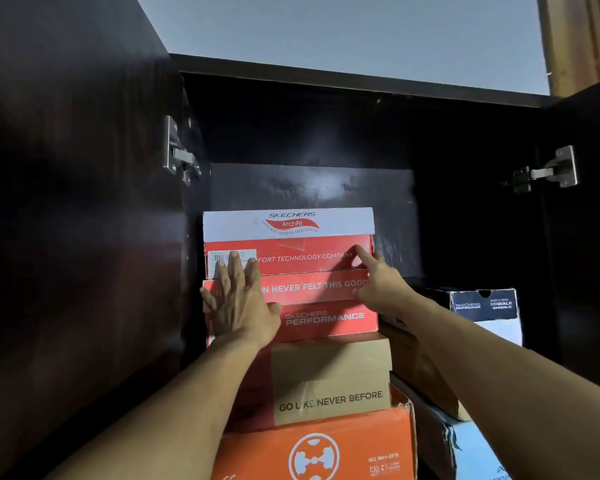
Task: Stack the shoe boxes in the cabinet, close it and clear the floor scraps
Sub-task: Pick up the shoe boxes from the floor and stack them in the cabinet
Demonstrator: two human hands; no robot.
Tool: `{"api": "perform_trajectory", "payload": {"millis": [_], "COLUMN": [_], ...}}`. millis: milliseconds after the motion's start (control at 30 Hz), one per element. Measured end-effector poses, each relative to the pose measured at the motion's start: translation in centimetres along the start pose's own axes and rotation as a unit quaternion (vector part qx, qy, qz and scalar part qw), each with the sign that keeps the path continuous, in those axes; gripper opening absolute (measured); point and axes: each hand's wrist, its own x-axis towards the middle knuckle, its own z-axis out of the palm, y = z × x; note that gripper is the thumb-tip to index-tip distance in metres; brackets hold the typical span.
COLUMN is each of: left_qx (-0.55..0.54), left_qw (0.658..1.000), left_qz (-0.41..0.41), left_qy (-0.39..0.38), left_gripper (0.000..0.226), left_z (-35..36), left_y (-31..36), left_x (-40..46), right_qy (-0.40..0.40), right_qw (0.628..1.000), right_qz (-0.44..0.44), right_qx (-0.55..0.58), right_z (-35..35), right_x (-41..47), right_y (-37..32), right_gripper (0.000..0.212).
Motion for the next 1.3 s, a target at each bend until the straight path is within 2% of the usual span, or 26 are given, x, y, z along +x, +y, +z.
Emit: {"api": "perform_trajectory", "payload": {"millis": [100, 200, 300, 367, 433, 500, 600, 733, 833, 900, 1000, 1100, 1167, 1300], "left_qx": [0.023, 0.049, 0.05, 0.007, -0.049, -0.118, -0.204, -0.224, -0.18, -0.153, -0.154, -0.133, -0.145, -0.187], "left_qw": [1.0, 0.999, 0.995, 0.99, 0.986, 0.981, 0.963, 0.931, 0.879, 0.844, 0.801, 0.774, 0.758, 0.701], "left_qz": [0.003, 0.006, 0.054, 0.1, 0.131, 0.147, 0.164, 0.187, 0.248, 0.278, 0.321, 0.359, 0.366, 0.38], "left_qy": [0.004, 0.011, 0.063, 0.098, 0.093, 0.051, -0.054, -0.22, -0.365, -0.434, -0.481, -0.504, -0.52, -0.574], "left_gripper": [0.09, 0.086, 0.067, 0.051, 0.04, 0.038, 0.028, 0.021, 0.046, 0.055, 0.058, 0.064, 0.063, 0.058], "left_z": [0.2, 0.6, 1.1, 1.5, 1.9, 2.1, 1.9, 0.9, 0.4, 0.0, -1.2, -1.9, -1.6, 0.4], "left_y": [0.5, 1.5, 3.1, 4.7, 6.7, 8.8, 11.8, 14.3, 16.4, 18.0, 20.6, 23.3, 24.9, 27.8], "left_x": [-0.5, -0.9, -1.7, -2.3, -3.0, -3.7, -6.1, -11.6, -16.0, -19.2, -24.1, -28.9, -32.0, -38.5], "right_qy": [-0.033, -0.03, -0.027, -0.023, -0.015, -0.005, -0.003, -0.027, -0.06, -0.082, -0.092, -0.112, -0.117, -0.112], "right_qw": [0.999, 0.999, 1.0, 1.0, 0.999, 0.998, 0.996, 0.987, 0.973, 0.963, 0.947, 0.928, 0.914, 0.885], "right_qz": [0.01, -0.003, -0.013, -0.001, 0.017, 0.036, 0.066, 0.111, 0.174, 0.21, 0.266, 0.319, 0.356, 0.432], "right_qx": [-0.014, -0.018, 0.007, 0.007, -0.022, -0.046, -0.059, -0.11, -0.142, -0.151, -0.155, -0.159, -0.157, -0.134], "right_z": [0.0, -0.7, -1.9, -3.0, -4.3, -5.9, -8.6, -11.3, -13.1, -14.5, -16.6, -18.1, -18.7, -18.7], "right_x": [-0.5, -1.3, -2.8, -3.7, -4.7, -6.3, -10.4, -18.4, -24.9, -29.0, -35.0, -40.9, -44.8, -52.4], "right_y": [0.1, 0.4, 0.7, 1.2, 1.9, 2.7, 3.5, 4.5, 5.3, 5.6, 6.9, 8.9, 10.6, 14.9], "right_gripper": [0.089, 0.076, 0.056, 0.044, 0.04, 0.042, 0.037, 0.038, 0.039, 0.037, 0.038, 0.04, 0.04, 0.04]}}
